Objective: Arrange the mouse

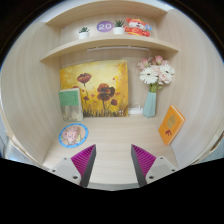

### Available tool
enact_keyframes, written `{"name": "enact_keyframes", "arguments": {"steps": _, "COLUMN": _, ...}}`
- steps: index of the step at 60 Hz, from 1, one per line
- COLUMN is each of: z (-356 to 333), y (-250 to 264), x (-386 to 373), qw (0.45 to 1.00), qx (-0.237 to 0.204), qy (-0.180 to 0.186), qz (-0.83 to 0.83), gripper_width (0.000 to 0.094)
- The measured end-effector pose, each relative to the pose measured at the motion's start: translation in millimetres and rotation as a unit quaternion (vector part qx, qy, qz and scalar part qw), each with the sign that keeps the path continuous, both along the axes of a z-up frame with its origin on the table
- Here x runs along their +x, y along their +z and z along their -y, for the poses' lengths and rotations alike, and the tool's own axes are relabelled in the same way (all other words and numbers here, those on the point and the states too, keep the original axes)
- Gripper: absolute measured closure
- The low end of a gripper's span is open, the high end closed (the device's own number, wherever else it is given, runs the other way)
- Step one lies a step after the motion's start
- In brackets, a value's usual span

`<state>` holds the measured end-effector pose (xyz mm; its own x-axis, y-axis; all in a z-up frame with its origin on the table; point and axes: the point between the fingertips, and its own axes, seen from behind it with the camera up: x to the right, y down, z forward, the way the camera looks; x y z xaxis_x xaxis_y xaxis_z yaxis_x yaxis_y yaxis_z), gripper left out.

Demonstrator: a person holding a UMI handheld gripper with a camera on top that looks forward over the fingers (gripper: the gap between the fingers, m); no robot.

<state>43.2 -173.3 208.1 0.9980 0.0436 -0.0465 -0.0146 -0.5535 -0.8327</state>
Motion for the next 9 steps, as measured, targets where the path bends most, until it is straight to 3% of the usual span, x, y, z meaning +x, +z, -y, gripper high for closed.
{"name": "enact_keyframes", "arguments": {"steps": 9, "z": -0.1, "y": -0.5, "x": 5.6, "qw": 1.0, "qx": 0.005, "qy": -0.009, "qz": -0.005, "gripper_width": 0.0252}}
